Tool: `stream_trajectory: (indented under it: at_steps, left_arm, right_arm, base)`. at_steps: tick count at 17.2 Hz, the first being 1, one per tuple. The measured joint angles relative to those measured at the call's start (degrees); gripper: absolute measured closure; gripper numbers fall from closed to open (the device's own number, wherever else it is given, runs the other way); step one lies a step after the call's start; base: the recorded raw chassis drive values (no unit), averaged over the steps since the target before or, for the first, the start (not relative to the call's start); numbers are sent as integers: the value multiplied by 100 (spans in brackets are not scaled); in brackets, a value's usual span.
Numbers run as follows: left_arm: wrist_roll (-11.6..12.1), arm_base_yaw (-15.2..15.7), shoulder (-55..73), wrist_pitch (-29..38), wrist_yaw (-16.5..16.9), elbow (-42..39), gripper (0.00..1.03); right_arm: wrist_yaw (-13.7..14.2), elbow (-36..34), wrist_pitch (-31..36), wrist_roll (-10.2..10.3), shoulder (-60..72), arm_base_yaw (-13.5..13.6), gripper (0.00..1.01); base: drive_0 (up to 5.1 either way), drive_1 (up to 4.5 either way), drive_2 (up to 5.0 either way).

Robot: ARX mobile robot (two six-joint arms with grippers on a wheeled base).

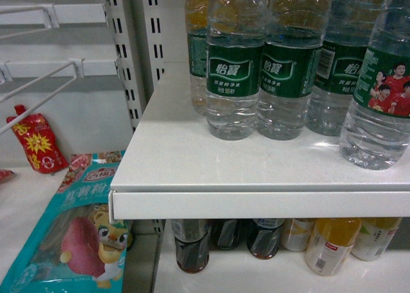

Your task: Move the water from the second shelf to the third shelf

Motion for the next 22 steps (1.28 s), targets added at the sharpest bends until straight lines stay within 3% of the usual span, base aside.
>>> stream_trajectory:
  at_steps: [4,10,12,22]
  left_arm:
    - [0,0,0,0,0,0,5]
    - [0,0,0,0,0,0,5]
    - [0,0,0,0,-9,0,5]
    - [0,0,0,0,0,0,5]
  right_arm:
    - [0,-205,13,0,-343,0,99]
    - [0,-212,-555,0,-846,0,99]
    - [-4,-208,-1576,-2,-1666,0,99]
    - [0,-208,-1554,-2,-1805,0,99]
  base:
    - [0,0,0]
    - [0,0,0]
    - [0,0,0]
    - [0,0,0]
